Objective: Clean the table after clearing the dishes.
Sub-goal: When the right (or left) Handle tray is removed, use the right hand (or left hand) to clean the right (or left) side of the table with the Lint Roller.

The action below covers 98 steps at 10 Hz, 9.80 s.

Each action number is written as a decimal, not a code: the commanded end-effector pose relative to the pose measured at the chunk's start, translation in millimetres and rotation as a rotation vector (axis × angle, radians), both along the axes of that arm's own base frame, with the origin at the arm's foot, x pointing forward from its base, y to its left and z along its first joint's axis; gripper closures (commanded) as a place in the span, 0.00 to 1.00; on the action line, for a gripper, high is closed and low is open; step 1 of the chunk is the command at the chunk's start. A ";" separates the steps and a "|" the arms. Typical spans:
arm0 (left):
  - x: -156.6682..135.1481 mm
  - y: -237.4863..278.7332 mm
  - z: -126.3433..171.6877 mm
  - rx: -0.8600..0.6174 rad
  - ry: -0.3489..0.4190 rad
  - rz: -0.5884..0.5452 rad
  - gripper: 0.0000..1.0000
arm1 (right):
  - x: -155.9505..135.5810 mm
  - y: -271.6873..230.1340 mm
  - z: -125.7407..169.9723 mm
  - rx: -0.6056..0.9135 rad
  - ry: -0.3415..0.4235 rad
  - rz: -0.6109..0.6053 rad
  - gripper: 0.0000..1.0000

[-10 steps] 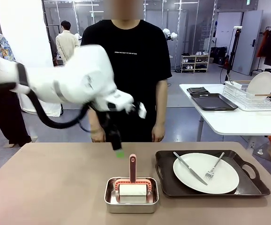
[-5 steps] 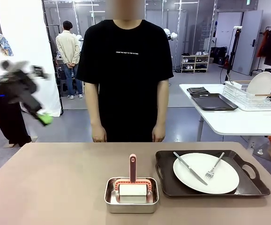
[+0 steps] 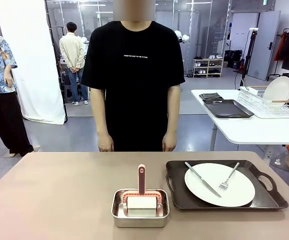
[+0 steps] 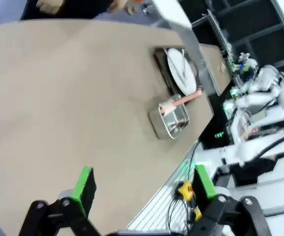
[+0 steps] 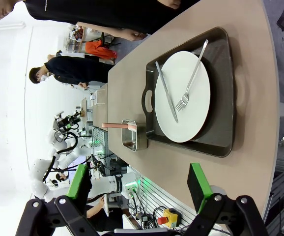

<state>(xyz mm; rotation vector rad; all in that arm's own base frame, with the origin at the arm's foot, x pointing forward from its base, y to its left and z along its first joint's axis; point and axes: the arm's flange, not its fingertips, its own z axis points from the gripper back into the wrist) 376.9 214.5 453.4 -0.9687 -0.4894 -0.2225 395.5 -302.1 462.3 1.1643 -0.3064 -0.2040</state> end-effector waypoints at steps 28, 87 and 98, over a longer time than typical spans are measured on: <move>-12.8 65.5 -71.0 -0.075 0.080 0.053 0.00 | -1.1 2.9 2.9 0.002 0.006 -0.006 0.00; -12.8 65.5 -71.0 -0.075 0.080 0.053 0.00 | 105.5 655.0 0.0 -0.990 -0.728 1.534 0.00; -12.8 65.5 -71.0 -0.075 0.080 0.053 0.00 | 117.5 706.8 -39.4 -1.004 -0.586 1.659 0.00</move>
